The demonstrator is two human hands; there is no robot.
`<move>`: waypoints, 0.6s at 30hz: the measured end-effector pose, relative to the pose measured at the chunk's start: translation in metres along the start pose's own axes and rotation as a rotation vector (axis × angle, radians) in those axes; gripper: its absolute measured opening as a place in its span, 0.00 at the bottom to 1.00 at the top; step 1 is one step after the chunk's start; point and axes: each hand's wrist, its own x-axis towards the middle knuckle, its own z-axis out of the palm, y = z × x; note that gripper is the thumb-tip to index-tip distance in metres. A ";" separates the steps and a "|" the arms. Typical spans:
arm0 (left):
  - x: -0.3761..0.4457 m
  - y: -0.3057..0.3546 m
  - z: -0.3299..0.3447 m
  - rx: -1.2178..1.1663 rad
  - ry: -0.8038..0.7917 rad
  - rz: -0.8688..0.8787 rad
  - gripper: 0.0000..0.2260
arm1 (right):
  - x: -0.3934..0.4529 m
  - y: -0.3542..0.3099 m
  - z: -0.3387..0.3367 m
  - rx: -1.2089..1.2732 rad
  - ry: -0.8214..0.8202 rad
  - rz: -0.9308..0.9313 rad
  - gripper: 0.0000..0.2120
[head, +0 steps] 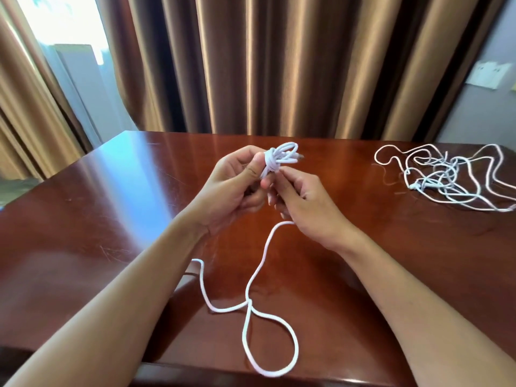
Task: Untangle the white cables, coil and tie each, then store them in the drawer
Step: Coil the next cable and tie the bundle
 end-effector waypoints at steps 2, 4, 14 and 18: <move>0.003 -0.004 -0.002 0.170 0.217 -0.003 0.09 | -0.001 0.000 0.001 -0.187 -0.033 0.004 0.10; 0.005 -0.008 -0.002 0.348 0.384 -0.029 0.09 | -0.002 0.001 -0.002 -0.433 -0.086 -0.006 0.05; 0.003 -0.022 -0.006 1.216 0.479 0.200 0.05 | -0.012 -0.023 -0.009 -1.104 -0.020 -0.148 0.12; 0.002 -0.026 -0.013 1.278 0.363 0.176 0.06 | -0.013 -0.018 -0.006 -1.088 -0.022 -0.397 0.05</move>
